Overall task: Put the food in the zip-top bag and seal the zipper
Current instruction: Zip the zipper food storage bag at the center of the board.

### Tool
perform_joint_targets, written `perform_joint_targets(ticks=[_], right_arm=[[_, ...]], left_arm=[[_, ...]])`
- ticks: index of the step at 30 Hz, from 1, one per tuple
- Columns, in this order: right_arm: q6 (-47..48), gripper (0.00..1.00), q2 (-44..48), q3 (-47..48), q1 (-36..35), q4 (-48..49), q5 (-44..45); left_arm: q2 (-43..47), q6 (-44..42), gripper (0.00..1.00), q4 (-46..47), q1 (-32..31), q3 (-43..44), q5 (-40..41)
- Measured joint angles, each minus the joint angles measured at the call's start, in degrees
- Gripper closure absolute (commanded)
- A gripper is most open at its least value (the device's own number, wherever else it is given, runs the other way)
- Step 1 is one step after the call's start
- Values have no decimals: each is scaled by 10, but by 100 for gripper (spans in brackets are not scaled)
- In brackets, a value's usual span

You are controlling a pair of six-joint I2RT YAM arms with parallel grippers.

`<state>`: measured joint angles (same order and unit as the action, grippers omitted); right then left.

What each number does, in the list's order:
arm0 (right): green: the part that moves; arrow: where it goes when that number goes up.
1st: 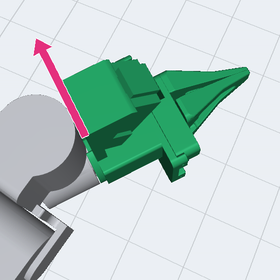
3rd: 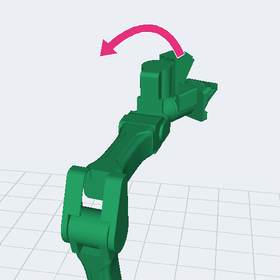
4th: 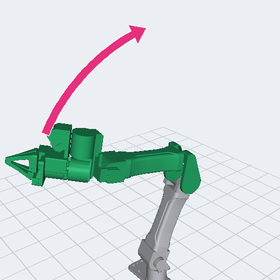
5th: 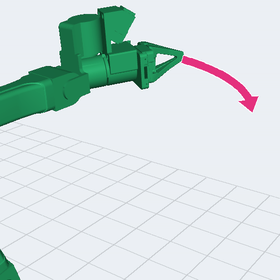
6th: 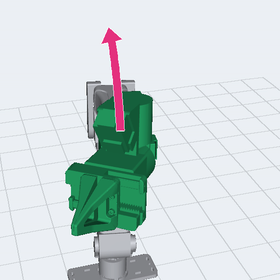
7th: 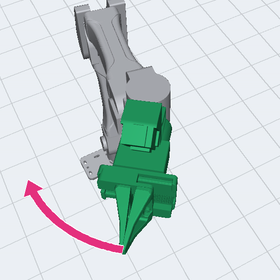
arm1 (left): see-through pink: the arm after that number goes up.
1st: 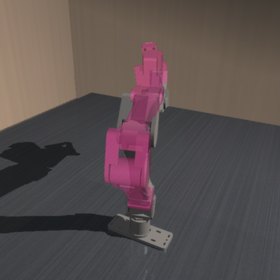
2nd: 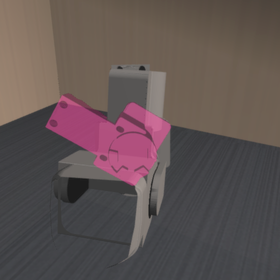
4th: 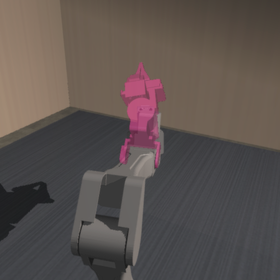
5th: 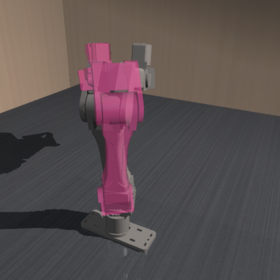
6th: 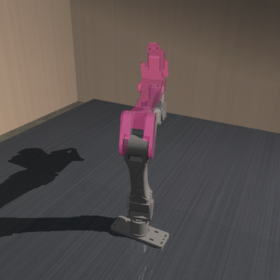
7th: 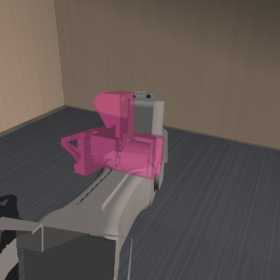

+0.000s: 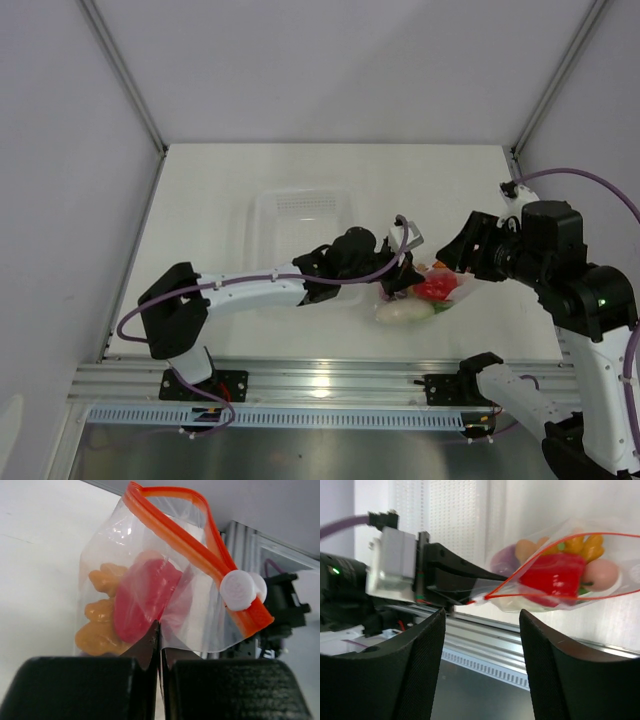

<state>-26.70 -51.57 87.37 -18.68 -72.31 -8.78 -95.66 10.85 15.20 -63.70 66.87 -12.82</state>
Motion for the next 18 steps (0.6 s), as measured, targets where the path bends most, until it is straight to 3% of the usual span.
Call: perform_joint_targets(ticks=[7,11,18], right_arm=[[90,35,-7,-12,0,-8,8],[128,39,-20,-21,0,-8,4],[199,37,-49,-21,-10,41,-84]], left_arm=[[8,50,99,6,81,-10,-185],[1,85,99,17,121,-9,-277],[-32,116,99,40,133,-3,-389]])
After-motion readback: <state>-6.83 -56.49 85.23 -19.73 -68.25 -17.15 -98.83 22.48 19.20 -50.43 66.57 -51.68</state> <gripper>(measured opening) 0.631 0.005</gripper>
